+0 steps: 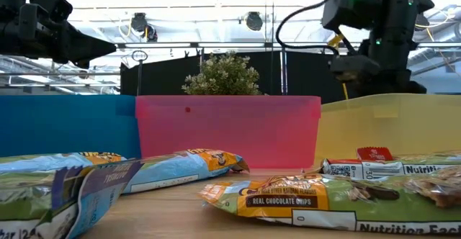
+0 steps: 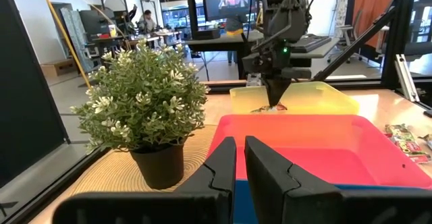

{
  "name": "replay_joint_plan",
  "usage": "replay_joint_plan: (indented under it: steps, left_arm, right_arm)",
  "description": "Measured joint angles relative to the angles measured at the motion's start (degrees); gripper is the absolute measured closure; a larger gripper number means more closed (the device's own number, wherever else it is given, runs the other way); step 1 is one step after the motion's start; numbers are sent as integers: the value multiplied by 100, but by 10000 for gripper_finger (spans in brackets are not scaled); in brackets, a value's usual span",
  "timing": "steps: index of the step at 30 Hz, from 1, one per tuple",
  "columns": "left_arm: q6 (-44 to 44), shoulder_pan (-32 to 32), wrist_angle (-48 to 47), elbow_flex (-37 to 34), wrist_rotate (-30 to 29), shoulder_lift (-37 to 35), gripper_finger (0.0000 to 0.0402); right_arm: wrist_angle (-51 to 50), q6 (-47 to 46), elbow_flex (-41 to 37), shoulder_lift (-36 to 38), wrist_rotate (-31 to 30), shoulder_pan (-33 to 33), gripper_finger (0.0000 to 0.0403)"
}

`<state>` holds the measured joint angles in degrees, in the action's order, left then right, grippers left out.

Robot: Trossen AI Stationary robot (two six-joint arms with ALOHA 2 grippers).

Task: Pick and place Granola Bars by type
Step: Put the bottom red granola bar into the yellow bin

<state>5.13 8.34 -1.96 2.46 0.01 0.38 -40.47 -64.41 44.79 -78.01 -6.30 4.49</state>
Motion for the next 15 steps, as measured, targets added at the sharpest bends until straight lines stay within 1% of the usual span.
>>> replay_joint_plan:
  steps: [8,15]
  left_arm:
    - [20,0,0,0,-2,0,360]
    - [20,-1,0,0,-3,-1,360]
  right_arm:
    - [37,3,-187,1,22,-42,403]
    - [332,5,-395,1,42,-77,403]
